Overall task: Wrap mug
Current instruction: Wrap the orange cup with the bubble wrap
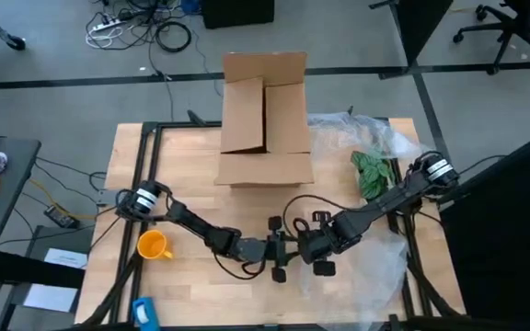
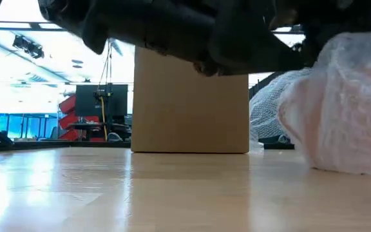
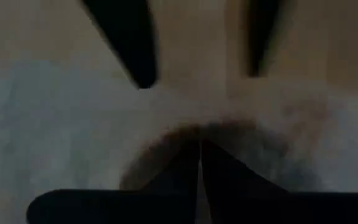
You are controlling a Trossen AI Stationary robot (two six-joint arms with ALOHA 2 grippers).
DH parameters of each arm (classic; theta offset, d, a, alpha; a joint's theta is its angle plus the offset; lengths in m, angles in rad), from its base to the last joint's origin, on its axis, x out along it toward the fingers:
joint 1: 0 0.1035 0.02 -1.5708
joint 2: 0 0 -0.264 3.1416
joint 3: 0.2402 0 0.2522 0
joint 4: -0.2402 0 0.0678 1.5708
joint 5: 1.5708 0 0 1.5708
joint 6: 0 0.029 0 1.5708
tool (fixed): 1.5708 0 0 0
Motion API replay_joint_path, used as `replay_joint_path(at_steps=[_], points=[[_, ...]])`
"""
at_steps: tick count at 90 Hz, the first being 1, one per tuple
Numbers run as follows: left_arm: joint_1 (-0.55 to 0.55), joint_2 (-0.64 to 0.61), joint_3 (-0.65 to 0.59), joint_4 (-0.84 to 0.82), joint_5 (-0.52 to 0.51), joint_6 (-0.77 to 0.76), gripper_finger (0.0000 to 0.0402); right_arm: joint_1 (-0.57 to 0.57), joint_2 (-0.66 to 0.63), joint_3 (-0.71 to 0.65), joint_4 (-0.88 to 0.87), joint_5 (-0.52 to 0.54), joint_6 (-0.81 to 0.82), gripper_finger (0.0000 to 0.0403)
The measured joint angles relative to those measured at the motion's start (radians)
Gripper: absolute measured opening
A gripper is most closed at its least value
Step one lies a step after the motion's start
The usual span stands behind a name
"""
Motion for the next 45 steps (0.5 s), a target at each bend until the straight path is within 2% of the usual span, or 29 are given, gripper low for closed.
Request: replay_joint_path(at_steps=[13,21,45], points=[[-0.025,-0.071,0.0,-0.223,-0.091,-0.002,0.0131,-0.001,-0.005,-0.079,0.107,-0.009,0.028,0.0],[-0.04,-0.091,0.0,-0.317,-0.138,-0.023,0.0131,-0.002,-0.003,-0.085,0.106,-0.014,0.029,0.0],[-0.043,-0.092,0.0,-0.354,-0.143,-0.065,0.0131,-0.001,-0.007,0.098,-0.17,-0.034,-0.015,0.0]])
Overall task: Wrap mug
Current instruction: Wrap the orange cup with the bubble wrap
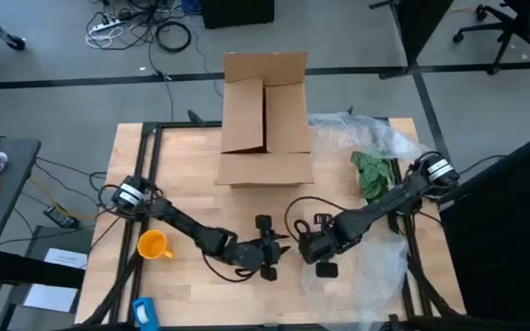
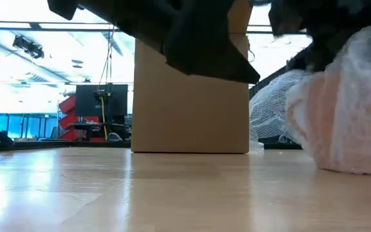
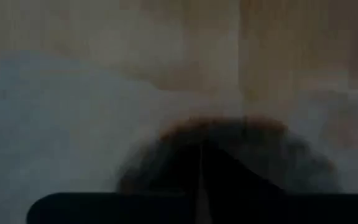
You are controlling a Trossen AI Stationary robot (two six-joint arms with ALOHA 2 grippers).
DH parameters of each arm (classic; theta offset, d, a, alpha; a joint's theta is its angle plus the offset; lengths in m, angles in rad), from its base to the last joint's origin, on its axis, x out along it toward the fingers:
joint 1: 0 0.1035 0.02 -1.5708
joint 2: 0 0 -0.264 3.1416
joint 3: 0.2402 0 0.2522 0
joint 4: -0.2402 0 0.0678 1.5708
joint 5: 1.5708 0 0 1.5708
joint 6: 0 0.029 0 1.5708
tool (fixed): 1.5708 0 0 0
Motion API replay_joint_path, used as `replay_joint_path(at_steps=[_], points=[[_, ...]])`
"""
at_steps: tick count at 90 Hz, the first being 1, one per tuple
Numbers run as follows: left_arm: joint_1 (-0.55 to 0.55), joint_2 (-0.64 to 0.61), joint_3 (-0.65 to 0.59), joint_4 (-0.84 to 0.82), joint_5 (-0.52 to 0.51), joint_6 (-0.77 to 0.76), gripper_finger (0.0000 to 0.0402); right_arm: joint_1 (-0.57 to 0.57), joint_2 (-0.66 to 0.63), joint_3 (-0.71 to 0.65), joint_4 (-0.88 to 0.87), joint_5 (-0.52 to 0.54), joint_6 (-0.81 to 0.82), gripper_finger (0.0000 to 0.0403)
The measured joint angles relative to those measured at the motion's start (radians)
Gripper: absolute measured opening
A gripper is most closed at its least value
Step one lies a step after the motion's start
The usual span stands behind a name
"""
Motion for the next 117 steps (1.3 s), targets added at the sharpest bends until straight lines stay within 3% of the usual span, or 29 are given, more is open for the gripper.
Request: replay_joint_path(at_steps=[11,30,53,77,87,101,117], points=[[0.001,0.0,0.0,-0.001,0.0,0.008,0.0131,0.008,-0.001,0.105,-0.159,0.002,0.007,0.0],[0.001,0.0,0.0,-0.005,0.001,0.009,0.0131,0.063,-0.003,0.17,-0.191,-0.047,0.07,0.0],[0.028,0.0,0.0,0.014,0.133,0.014,0.0131,0.046,-0.003,0.057,-0.12,-0.019,0.116,0.0],[0.044,0.028,0.0,0.045,0.155,0.004,0.0131,-0.049,0.008,-0.157,0.184,-0.073,0.034,0.0],[0.047,0.048,-0.001,0.054,0.159,-0.004,0.0131,-0.069,0.006,-0.185,0.2,-0.087,0.034,0.0],[0.053,0.065,-0.002,0.058,0.16,-0.003,0.0131,-0.073,0.007,-0.112,0.104,-0.094,0.017,0.0],[0.066,0.068,-0.002,0.057,0.167,-0.004,0.0131,-0.05,0.003,0.061,-0.093,-0.059,0.014,0.0]])
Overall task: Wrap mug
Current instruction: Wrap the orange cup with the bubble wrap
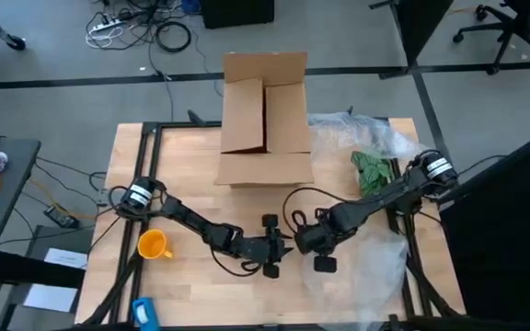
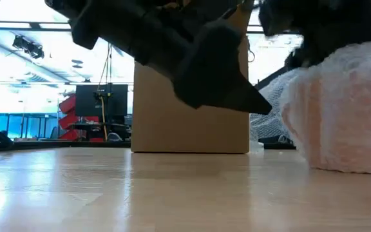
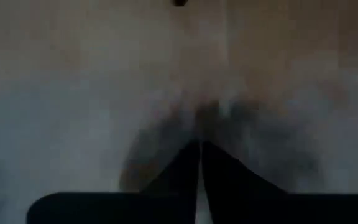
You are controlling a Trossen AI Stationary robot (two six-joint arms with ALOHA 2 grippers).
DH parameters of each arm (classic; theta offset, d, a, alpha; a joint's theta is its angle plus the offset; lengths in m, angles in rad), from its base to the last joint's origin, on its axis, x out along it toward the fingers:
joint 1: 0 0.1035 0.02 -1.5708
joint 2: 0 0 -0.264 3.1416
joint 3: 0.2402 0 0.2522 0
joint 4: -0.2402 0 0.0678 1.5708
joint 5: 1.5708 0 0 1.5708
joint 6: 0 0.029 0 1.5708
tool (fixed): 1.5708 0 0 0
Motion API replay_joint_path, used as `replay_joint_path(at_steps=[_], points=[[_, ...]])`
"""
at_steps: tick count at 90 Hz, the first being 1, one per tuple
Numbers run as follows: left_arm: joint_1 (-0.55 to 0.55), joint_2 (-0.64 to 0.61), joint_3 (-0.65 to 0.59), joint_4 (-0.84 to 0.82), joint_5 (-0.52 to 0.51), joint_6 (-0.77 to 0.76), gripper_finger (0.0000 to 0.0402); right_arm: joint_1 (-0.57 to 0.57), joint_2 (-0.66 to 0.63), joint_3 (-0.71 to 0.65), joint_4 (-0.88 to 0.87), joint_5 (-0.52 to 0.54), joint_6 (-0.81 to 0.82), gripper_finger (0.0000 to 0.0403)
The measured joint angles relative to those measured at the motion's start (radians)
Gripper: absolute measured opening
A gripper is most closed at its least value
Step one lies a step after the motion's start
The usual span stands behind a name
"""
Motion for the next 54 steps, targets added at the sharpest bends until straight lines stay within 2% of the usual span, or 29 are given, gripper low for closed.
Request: replay_joint_path(at_steps=[10,19,32,54], points=[[0.001,0.0,0.0,-0.001,0.001,0.0,0.0131,0.026,-0.001,0.064,-0.101,0.134,0.002,0.0],[0.001,0.0,0.0,-0.001,0.002,0.014,0.0131,0.045,-0.002,0.056,-0.122,0.235,0.016,0.0],[0.001,0.0,0.0,-0.002,0.002,0.015,0.0131,0.048,0.005,-0.019,-0.065,0.243,0.061,0.0],[0.001,0.001,-0.025,0.036,0.002,0.012,0.0131,0.051,0.005,-0.185,0.192,0.214,0.064,0.0]])
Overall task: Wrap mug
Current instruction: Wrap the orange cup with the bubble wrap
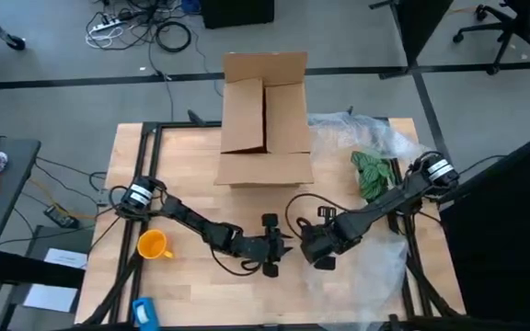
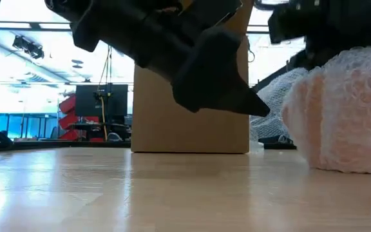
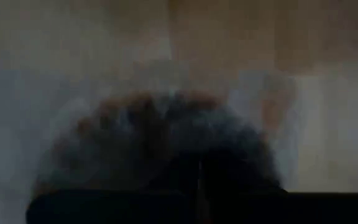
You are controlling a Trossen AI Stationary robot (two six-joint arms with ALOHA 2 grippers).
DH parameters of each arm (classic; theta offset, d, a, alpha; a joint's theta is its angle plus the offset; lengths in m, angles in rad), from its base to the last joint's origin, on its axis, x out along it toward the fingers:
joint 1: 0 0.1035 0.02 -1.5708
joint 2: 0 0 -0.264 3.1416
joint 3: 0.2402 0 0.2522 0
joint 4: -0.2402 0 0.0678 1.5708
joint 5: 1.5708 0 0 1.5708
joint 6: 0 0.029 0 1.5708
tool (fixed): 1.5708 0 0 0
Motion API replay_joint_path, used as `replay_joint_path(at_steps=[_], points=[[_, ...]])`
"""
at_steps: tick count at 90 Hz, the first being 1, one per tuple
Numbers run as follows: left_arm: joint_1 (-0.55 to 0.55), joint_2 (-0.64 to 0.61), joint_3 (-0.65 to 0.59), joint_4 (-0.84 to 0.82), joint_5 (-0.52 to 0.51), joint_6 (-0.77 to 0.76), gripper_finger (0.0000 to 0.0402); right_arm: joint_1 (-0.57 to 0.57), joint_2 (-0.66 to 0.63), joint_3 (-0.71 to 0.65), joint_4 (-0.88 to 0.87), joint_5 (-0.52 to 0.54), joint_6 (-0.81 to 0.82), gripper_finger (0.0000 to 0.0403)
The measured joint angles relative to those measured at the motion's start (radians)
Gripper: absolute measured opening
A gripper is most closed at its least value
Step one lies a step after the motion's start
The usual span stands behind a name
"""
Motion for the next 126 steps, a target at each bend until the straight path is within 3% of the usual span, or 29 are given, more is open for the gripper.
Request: replay_joint_path(at_steps=[13,30,46,58,70,86,104,126], points=[[0.0,0.0,-0.032,0.077,0.003,-0.018,0.0131,0.0,-0.001,-0.028,0.048,-0.009,0.004,0.0],[0.0,0.0,-0.035,0.1,0.005,-0.02,0.0131,0.003,-0.001,0.05,0.0,-0.035,0.0,0.0],[-0.001,0.0,-0.035,0.097,0.004,-0.02,0.0131,0.024,-0.003,0.174,-0.19,-0.046,0.019,0.0],[-0.001,0.0,-0.035,0.098,0.004,-0.02,0.0131,0.044,-0.006,0.242,-0.288,0.022,0.048,0.0],[-0.001,0.0,-0.035,0.105,0.004,-0.02,0.0131,0.051,-0.006,0.231,-0.205,0.076,0.024,0.0],[-0.002,0.0,-0.035,0.104,0.004,-0.021,0.0131,0.033,0.001,0.121,-0.052,0.068,0.012,0.0],[-0.003,0.0,-0.035,0.102,0.004,-0.02,0.0131,0.012,-0.004,-0.031,0.134,-0.006,0.018,0.0],[-0.003,0.0,-0.035,0.104,0.004,-0.02,0.0131,-0.014,-0.004,-0.005,0.085,-0.125,0.01,0.0]])
